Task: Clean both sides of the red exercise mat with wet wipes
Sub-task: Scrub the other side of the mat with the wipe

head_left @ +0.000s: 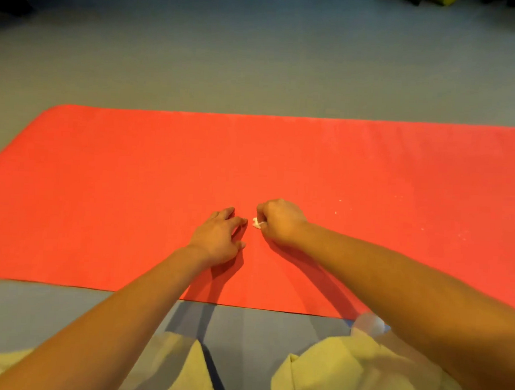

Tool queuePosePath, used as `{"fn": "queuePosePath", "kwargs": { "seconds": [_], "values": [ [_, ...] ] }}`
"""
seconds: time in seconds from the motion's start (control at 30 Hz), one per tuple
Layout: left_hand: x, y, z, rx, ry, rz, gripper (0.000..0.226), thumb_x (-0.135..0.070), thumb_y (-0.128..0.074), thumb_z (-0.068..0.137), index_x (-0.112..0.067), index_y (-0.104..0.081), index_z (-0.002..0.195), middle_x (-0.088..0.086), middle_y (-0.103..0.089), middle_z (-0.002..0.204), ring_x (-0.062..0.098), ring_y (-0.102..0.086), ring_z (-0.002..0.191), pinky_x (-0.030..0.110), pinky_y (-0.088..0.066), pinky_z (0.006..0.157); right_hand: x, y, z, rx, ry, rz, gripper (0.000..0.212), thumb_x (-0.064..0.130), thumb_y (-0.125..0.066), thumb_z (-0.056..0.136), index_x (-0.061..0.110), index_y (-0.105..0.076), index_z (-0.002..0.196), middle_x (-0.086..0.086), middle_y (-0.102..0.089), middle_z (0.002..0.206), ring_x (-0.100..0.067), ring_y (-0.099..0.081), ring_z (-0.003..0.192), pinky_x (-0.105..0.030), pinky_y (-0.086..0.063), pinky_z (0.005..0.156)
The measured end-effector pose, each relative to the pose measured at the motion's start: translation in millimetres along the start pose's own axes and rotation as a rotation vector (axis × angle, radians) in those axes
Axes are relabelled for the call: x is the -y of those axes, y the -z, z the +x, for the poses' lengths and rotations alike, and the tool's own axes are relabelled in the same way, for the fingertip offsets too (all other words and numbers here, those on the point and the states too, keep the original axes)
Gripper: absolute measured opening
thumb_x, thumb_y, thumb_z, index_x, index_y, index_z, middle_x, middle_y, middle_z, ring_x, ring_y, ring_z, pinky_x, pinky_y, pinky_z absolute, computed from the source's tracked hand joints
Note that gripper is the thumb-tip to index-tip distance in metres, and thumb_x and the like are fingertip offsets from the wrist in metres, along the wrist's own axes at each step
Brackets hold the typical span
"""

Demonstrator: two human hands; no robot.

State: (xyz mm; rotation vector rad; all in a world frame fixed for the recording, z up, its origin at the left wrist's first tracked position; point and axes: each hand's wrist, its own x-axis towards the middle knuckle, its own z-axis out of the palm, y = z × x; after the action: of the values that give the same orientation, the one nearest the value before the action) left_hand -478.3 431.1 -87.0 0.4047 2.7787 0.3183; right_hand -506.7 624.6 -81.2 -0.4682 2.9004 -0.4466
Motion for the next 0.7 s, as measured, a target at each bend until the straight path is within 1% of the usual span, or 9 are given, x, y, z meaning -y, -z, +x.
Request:
{"fn": "queuePosePath", "kwargs": {
  "seconds": [0.07, 0.2, 0.27, 0.33, 0.37, 0.43, 0.57, 0.63, 0.7],
  "values": [
    [-0.3, -3.9, -14.6, 0.000, -0.008, -0.013, 0.066, -0.040, -0.073, 0.091, -0.029, -0.050, 0.152, 0.005, -0.027, 0.170, 0.025, -0.028, 0.153, 0.034, -0.028, 0.122, 10.1, -6.8, -31.9, 0.046, 0.036, 0.034, 0.019, 0.040, -0.064, 0.091, 0.021, -0.067, 0.090, -0.005, -0.071, 0.098, -0.030, -0.066, 0.092, -0.030, -0.042, 0.066],
    [0.7, -5.4, -40.4, 0.035, -0.014, -0.023, 0.074, -0.040, -0.077, 0.088, -0.030, -0.045, 0.154, -0.002, -0.022, 0.172, 0.019, -0.028, 0.155, 0.033, -0.031, 0.123, 23.9, -16.6, -67.1, 0.140, 0.139, -0.025, 0.016, 0.036, -0.062, 0.090, 0.021, -0.068, 0.091, -0.005, -0.071, 0.098, -0.031, -0.065, 0.093, -0.030, -0.040, 0.066],
    [0.1, -2.7, -52.1, 0.075, -0.017, 0.009, 0.085, -0.046, -0.082, 0.083, -0.030, -0.041, 0.156, -0.004, -0.018, 0.173, 0.019, -0.028, 0.155, 0.034, -0.033, 0.121, 22.8, -13.1, -63.0, 0.133, 0.055, 0.037, 0.021, 0.042, -0.066, 0.088, 0.020, -0.068, 0.087, 0.000, -0.072, 0.091, -0.027, -0.067, 0.089, -0.029, -0.044, 0.066],
    [-1.9, -1.3, -62.4, 0.133, -0.031, 0.074, 0.104, -0.056, -0.087, 0.073, -0.029, -0.036, 0.159, -0.001, -0.015, 0.174, 0.020, -0.026, 0.157, 0.035, -0.033, 0.121, 20.7, -7.0, -54.3, 0.107, -0.028, 0.090, 0.026, 0.047, -0.069, 0.086, 0.020, -0.070, 0.085, 0.003, -0.072, 0.086, -0.023, -0.068, 0.085, -0.027, -0.044, 0.065],
    [-3.2, -1.3, -67.0, 0.157, -0.034, 0.105, 0.112, -0.060, -0.088, 0.069, -0.028, -0.033, 0.161, 0.000, -0.013, 0.174, 0.020, -0.024, 0.157, 0.035, -0.032, 0.121, 20.5, -4.2, -50.5, 0.095, -0.034, 0.091, 0.026, 0.047, -0.070, 0.086, 0.021, -0.070, 0.085, 0.002, -0.073, 0.087, -0.023, -0.067, 0.085, -0.026, -0.042, 0.065],
    [-6.2, -2.0, -74.0, 0.181, -0.036, 0.134, 0.120, -0.063, -0.089, 0.066, -0.027, -0.028, 0.163, 0.003, -0.010, 0.175, 0.020, -0.020, 0.159, 0.035, -0.030, 0.123, 22.7, -2.9, -50.3, 0.081, -0.030, 0.067, 0.025, 0.045, -0.069, 0.087, 0.020, -0.070, 0.086, 0.000, -0.073, 0.089, -0.025, -0.067, 0.087, -0.027, -0.040, 0.064],
    [-10.6, -1.7, -78.1, 0.178, -0.032, 0.127, 0.121, -0.061, -0.090, 0.066, -0.026, -0.026, 0.164, 0.004, -0.009, 0.175, 0.021, -0.018, 0.159, 0.036, -0.029, 0.124, 32.0, -10.5, -73.4, 0.116, 0.046, -0.013, 0.018, 0.038, -0.066, 0.090, 0.020, -0.068, 0.088, -0.006, -0.072, 0.096, -0.031, -0.066, 0.092, -0.029, -0.039, 0.065],
    [-13.9, -1.1, -80.2, 0.170, -0.035, 0.127, 0.120, -0.059, -0.090, 0.068, -0.024, -0.026, 0.164, 0.006, -0.009, 0.175, 0.022, -0.018, 0.159, 0.035, -0.028, 0.124, 36.8, -18.8, -91.9, 0.178, 0.123, -0.045, 0.015, 0.035, -0.064, 0.091, 0.020, -0.068, 0.088, -0.006, -0.072, 0.097, -0.032, -0.065, 0.090, -0.030, -0.039, 0.065],
    [-15.3, 0.4, -84.2, 0.160, -0.054, 0.136, 0.117, -0.059, -0.089, 0.069, -0.024, -0.029, 0.163, 0.007, -0.011, 0.174, 0.023, -0.019, 0.159, 0.035, -0.029, 0.122, 40.3, -26.0, -108.8, 0.245, 0.210, -0.083, 0.006, 0.027, -0.061, 0.088, 0.023, -0.064, 0.085, -0.006, -0.070, 0.096, -0.033, -0.063, 0.088, -0.032, -0.039, 0.063]
  ]
}}
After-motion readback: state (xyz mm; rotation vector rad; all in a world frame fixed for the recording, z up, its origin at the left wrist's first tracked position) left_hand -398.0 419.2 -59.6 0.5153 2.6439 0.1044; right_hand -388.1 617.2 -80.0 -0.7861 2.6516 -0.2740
